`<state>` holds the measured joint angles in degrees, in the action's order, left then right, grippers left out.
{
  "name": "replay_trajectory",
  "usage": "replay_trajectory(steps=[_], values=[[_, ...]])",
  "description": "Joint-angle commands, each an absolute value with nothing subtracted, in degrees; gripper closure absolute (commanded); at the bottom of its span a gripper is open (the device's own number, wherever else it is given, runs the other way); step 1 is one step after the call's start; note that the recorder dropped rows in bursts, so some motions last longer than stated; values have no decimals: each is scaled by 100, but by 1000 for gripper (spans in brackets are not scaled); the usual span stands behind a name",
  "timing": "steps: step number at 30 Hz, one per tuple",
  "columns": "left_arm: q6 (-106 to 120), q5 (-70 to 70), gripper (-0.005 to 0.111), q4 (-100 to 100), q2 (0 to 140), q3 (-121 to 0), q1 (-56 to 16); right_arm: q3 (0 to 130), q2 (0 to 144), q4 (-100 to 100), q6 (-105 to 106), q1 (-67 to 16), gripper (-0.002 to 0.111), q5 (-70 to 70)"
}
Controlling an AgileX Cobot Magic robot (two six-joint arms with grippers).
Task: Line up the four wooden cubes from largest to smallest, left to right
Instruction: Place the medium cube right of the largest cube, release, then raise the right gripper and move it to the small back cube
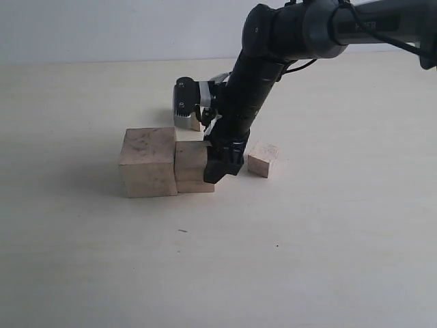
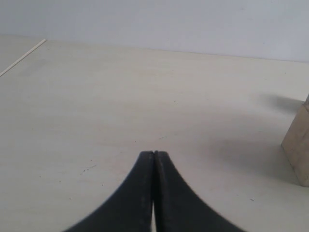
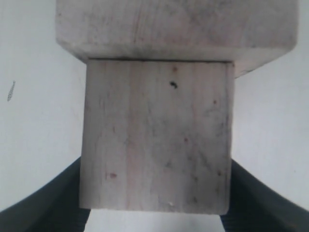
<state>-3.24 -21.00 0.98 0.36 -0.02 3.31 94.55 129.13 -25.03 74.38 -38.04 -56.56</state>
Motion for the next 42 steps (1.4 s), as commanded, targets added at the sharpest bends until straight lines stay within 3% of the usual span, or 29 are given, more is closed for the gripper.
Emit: replay_trajectory(steps=[1, 9, 27, 42], values=[[-328, -2041, 107, 87, 0, 0, 323, 9396, 13076, -2511, 7384, -3807, 108, -5569], [-328, -2041, 107, 87, 0, 0, 323, 9396, 13076, -2511, 7386, -3807, 104, -5569], [-328, -2041, 107, 87, 0, 0, 323, 9396, 12925, -2627, 6918, -3807, 27, -5534], [-328, -2041, 107, 87, 0, 0, 323, 9396, 12094, -2212, 6433, -3807, 25, -5591]])
